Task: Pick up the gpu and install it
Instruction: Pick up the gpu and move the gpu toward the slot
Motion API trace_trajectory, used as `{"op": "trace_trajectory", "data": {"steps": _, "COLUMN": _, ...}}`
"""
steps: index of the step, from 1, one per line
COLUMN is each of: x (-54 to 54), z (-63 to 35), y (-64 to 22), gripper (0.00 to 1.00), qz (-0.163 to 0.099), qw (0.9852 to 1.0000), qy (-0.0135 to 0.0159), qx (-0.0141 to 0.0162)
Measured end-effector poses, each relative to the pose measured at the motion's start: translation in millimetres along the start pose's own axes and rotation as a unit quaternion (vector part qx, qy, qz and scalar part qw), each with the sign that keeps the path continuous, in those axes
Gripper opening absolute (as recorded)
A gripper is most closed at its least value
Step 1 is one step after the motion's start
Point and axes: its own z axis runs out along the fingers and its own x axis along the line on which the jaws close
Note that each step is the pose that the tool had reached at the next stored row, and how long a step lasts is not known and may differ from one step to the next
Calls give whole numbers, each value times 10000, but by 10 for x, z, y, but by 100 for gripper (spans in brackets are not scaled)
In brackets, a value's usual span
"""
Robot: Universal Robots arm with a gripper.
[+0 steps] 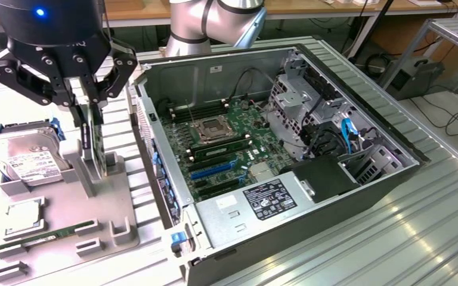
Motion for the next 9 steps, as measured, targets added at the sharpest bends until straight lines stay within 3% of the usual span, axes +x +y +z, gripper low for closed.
{"op": "trace_trajectory", "data": {"steps": 9, "x": 0, "z": -23, "y": 1, "gripper": 26, "qz": 0, "qw": 10000, "qy": 0, "qx": 0}}
